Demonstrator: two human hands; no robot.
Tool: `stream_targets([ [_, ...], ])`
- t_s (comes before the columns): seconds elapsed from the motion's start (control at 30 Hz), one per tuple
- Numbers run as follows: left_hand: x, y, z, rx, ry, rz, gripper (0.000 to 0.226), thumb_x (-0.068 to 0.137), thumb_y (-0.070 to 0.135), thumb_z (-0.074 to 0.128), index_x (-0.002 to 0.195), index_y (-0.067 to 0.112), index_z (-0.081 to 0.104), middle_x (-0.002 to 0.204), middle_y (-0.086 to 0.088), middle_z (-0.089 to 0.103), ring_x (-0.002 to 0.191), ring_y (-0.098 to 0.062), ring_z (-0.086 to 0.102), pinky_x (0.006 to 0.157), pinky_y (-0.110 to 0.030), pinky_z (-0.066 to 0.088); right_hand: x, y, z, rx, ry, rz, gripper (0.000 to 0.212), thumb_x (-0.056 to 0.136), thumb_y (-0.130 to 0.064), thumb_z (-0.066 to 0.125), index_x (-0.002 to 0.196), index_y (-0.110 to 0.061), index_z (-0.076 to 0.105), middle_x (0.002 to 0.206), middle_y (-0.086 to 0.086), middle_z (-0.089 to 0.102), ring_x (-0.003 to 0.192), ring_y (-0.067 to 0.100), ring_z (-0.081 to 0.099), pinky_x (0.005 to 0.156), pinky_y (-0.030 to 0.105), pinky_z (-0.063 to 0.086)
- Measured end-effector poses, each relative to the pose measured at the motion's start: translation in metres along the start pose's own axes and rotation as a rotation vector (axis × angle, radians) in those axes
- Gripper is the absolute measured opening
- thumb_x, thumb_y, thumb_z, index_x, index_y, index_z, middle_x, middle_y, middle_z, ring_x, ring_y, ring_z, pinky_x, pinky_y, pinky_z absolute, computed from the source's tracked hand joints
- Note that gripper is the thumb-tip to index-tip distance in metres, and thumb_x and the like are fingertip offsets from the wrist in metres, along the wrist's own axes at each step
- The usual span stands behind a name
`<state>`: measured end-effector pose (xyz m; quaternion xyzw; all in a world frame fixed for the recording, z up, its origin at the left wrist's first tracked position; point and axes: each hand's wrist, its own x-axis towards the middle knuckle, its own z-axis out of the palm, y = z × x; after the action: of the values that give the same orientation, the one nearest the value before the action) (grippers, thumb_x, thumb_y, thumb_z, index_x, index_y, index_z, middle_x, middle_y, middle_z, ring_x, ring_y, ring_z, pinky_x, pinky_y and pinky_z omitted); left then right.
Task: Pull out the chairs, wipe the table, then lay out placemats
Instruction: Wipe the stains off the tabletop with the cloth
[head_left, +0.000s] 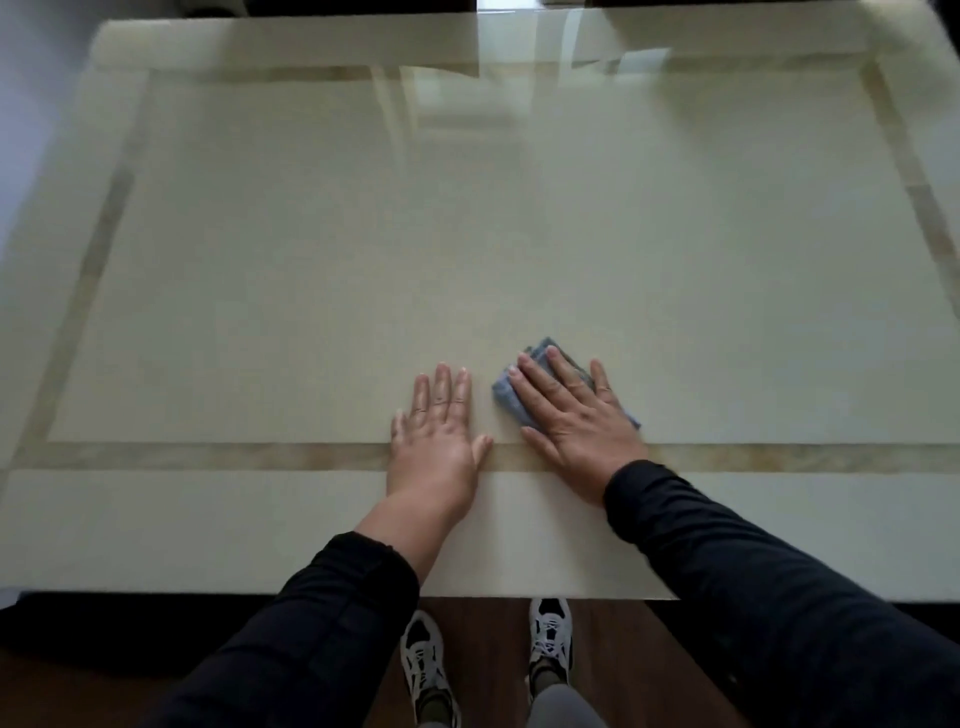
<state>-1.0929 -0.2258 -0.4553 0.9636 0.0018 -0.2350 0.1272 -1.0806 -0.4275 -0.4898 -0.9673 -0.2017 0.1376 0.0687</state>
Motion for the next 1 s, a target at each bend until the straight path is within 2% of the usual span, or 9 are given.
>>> stream_targets([
  [0.13, -0.007, -0.039, -0.014, 0.1, 0.004, 0.028, 0.077, 0.104, 0.047, 0.032, 0.157, 0.021, -0.016, 0.164, 0.002, -0.024, 0.151, -0.015, -0.018, 0.124, -0.037, 0.0, -0.018, 0.027, -0.005, -0.042, -0.003, 0.261, 0.067, 0.096, -0.056, 0.007, 0.157, -0.035, -0.009, 0.165, -0.013, -0.015, 0.151, 0.01, -0.019, 0.121, 0.058, -0.001],
  [0.23, -0.012, -0.087, -0.018, 0.139, -0.015, -0.011, 0.077, 0.104, 0.054, 0.021, 0.154, 0.019, -0.025, 0.16, 0.001, -0.033, 0.149, -0.016, -0.026, 0.123, -0.039, -0.007, 0.017, 0.002, -0.01, 0.048, 0.02, 0.652, 0.067, 0.099, -0.054, 0.008, 0.157, -0.028, -0.016, 0.164, -0.008, -0.025, 0.15, 0.018, -0.023, 0.12, 0.059, -0.005],
  [0.3, -0.013, -0.107, -0.018, 0.16, -0.039, 0.062, 0.076, 0.103, 0.056, 0.016, 0.152, 0.021, -0.029, 0.156, 0.002, -0.04, 0.145, -0.015, -0.033, 0.122, -0.039, -0.01, 0.054, -0.036, -0.016, 0.138, 0.04, 0.79, 0.072, 0.101, -0.055, 0.016, 0.157, -0.023, -0.015, 0.163, -0.003, -0.026, 0.151, 0.025, -0.022, 0.119, 0.061, -0.004],
  [0.47, -0.008, -0.114, -0.018, 0.187, -0.046, 0.137, 0.076, 0.102, 0.058, 0.017, 0.151, 0.023, -0.03, 0.156, 0.004, -0.04, 0.144, -0.015, -0.035, 0.122, -0.04, -0.01, 0.063, -0.117, -0.002, 0.047, 0.013, 0.279, 0.068, 0.103, -0.055, 0.018, 0.157, -0.03, -0.013, 0.161, -0.009, -0.027, 0.15, 0.019, -0.024, 0.12, 0.057, -0.008],
  [0.63, 0.025, -0.146, -0.048, 0.19, -0.019, 0.138, 0.07, 0.104, 0.052, 0.02, 0.155, 0.03, -0.022, 0.161, 0.009, -0.03, 0.148, -0.011, -0.025, 0.122, -0.036, -0.007, 0.033, -0.08, 0.004, -0.077, -0.03, -0.007, 0.066, 0.1, -0.058, 0.019, 0.159, -0.033, 0.004, 0.166, -0.013, -0.003, 0.154, 0.015, -0.008, 0.122, 0.055, 0.001],
  [0.73, 0.034, -0.159, -0.054, 0.191, -0.061, 0.108, 0.073, 0.103, 0.055, 0.018, 0.152, 0.027, -0.029, 0.156, 0.005, -0.04, 0.144, -0.015, -0.035, 0.122, -0.038, -0.012, 0.063, -0.054, -0.006, -0.087, -0.028, 0.056, 0.068, 0.097, -0.058, 0.019, 0.159, -0.034, 0.003, 0.167, -0.011, 0.001, 0.154, 0.015, -0.004, 0.121, 0.057, 0.005],
  [0.87, 0.035, -0.161, -0.044, 0.172, -0.043, 0.112, 0.073, 0.102, 0.056, 0.014, 0.15, 0.028, -0.033, 0.152, 0.005, -0.046, 0.14, -0.016, -0.042, 0.12, -0.04, -0.018, 0.118, -0.073, -0.016, -0.017, 0.024, 0.423, 0.07, 0.101, -0.055, 0.018, 0.157, -0.026, -0.011, 0.166, -0.005, -0.018, 0.152, 0.02, -0.02, 0.12, 0.057, -0.008],
  [0.93, 0.035, -0.162, -0.043, 0.148, -0.027, 0.112, 0.073, 0.101, 0.056, 0.017, 0.151, 0.03, -0.031, 0.154, 0.006, -0.043, 0.141, -0.015, -0.04, 0.12, -0.04, -0.017, 0.134, -0.105, -0.015, 0.007, 0.016, 0.391, 0.073, 0.101, -0.056, 0.019, 0.156, -0.024, -0.015, 0.163, -0.003, -0.025, 0.15, 0.024, -0.023, 0.119, 0.058, -0.01],
  [1.0, 0.033, -0.163, -0.044, 0.138, -0.009, 0.118, 0.074, 0.1, 0.057, 0.019, 0.152, 0.032, -0.028, 0.155, 0.008, -0.042, 0.142, -0.013, -0.039, 0.12, -0.04, -0.016, 0.131, -0.132, -0.01, 0.0, 0.03, 0.189, 0.071, 0.1, -0.057, 0.019, 0.158, -0.025, -0.007, 0.165, -0.004, -0.019, 0.152, 0.024, -0.019, 0.12, 0.058, -0.007],
])
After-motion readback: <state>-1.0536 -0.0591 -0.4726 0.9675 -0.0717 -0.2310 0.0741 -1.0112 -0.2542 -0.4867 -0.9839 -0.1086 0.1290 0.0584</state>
